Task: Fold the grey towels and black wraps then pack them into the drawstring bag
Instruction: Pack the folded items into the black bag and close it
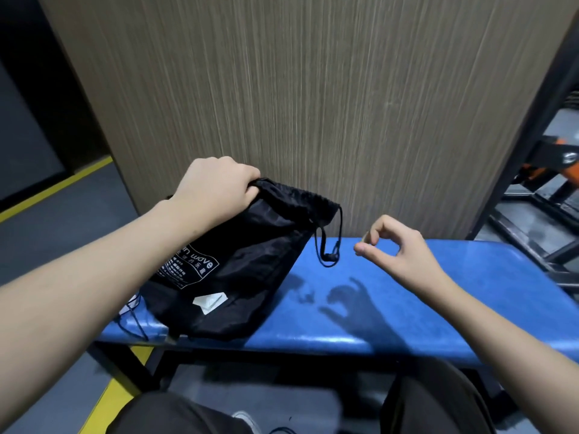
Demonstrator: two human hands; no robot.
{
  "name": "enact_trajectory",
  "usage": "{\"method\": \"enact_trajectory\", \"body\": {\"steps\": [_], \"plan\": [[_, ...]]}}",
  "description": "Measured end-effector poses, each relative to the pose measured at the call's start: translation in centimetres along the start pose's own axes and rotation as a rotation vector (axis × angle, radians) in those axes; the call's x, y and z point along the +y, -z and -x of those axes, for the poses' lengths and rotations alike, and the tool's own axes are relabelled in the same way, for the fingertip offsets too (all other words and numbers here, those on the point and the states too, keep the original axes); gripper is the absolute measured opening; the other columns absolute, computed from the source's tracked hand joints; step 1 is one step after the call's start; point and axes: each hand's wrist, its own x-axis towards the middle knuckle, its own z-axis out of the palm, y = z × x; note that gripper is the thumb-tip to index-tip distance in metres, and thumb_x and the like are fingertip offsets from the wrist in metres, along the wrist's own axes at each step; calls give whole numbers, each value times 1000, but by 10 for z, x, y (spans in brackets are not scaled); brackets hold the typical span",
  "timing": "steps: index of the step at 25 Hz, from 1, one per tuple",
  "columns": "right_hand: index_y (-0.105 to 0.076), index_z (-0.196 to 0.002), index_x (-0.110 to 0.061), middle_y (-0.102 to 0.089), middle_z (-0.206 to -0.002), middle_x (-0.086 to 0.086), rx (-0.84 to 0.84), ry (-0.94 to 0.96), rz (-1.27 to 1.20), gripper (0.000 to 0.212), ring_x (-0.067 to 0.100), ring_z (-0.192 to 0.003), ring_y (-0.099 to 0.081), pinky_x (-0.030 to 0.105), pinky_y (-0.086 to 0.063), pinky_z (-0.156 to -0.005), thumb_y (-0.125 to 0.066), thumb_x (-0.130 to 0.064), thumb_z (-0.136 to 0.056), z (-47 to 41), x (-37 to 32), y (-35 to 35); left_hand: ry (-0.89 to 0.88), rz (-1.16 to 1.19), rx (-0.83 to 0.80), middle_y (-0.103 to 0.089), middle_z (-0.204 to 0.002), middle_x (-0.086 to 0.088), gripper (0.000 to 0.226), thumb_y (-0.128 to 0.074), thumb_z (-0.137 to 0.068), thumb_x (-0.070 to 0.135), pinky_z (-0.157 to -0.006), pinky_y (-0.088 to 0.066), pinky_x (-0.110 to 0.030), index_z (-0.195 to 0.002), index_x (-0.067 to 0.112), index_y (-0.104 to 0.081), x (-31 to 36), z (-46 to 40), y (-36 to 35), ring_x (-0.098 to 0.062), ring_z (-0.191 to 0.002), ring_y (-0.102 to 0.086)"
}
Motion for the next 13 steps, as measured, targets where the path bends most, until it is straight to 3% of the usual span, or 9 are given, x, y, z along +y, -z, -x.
{"method": "enact_trajectory", "body": {"steps": [3, 5, 7, 9, 11, 13], "plan": [[-52, -93, -22, -59, -92, -9, 10, -23, 270, 47, 13, -88, -58, 41, -48, -87, -68, -64, -77, -8, -10, -18, -6, 8, -6, -67, -90, -12, 18, -42, -95, 34, -66, -36, -34, -85, 25, -54, 3, 1, 3, -37, -89, -64], [-50, -120, -24, -55, -114, -9, -106, -119, 440, 71, 13, -105, -55, 40, -45, -95, -64, -75, -72, -16, -18, -31, -7, 19, -7, -67, -89, -12, 18, -43, -95, 34, -66, -36, -34, -81, 25, -49, 5, 2, 3, -37, -88, -64], [-45, -131, -26, -53, -122, -6, -158, -204, 505, 83, 17, -111, -53, 43, -45, -98, -63, -79, -70, -25, -25, -45, -5, 28, -11, -67, -89, -12, 17, -43, -95, 34, -65, -35, -34, -79, 27, -44, 8, 5, 3, -38, -88, -64], [-47, -120, -22, -55, -114, -3, -134, -252, 470, 73, 21, -104, -55, 44, -47, -93, -63, -76, -74, -33, -30, -58, -5, 23, -12, -67, -88, -12, 18, -43, -95, 34, -64, -34, -33, -78, 27, -42, 8, 7, 3, -38, -87, -64], [-47, -101, -20, -59, -99, -3, -88, -239, 419, 46, 22, -90, -60, 43, -50, -85, -61, -61, -86, -40, -32, -67, -6, 5, -25, -67, -88, -11, 18, -43, -95, 35, -64, -34, -33, -79, 26, -43, 8, 10, 4, -37, -86, -64], [-48, -96, -22, -66, -84, -5, -90, -207, 360, 22, 20, -77, -67, 42, -54, -79, -52, -44, -93, -45, -31, -72, -11, -13, -45, -67, -89, -9, 18, -42, -94, 37, -64, -35, -33, -83, 25, -48, 6, 14, 0, -35, -86, -64]]}}
